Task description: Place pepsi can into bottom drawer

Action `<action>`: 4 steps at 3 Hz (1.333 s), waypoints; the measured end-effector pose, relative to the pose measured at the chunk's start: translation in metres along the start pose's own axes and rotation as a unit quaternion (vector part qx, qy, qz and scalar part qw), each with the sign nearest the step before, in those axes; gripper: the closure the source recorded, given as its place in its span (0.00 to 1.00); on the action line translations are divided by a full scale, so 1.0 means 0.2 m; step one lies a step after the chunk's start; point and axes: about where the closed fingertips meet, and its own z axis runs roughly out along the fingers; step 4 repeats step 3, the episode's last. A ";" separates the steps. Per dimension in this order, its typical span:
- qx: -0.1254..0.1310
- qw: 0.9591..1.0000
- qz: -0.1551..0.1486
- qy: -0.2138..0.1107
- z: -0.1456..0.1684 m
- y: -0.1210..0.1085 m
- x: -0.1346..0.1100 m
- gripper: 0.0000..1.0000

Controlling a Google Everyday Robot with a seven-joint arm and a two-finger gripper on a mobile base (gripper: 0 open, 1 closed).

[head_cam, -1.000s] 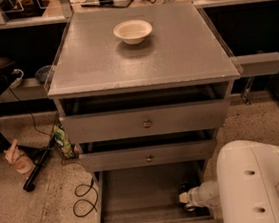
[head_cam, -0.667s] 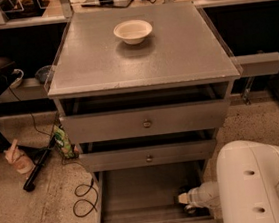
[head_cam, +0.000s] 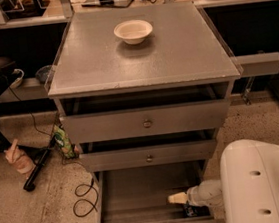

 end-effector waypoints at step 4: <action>-0.024 0.998 -0.051 -0.013 -0.28 0.21 -0.11 0.00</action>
Offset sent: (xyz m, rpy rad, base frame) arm -0.0017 0.0250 0.0848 0.0117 -0.0687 0.1248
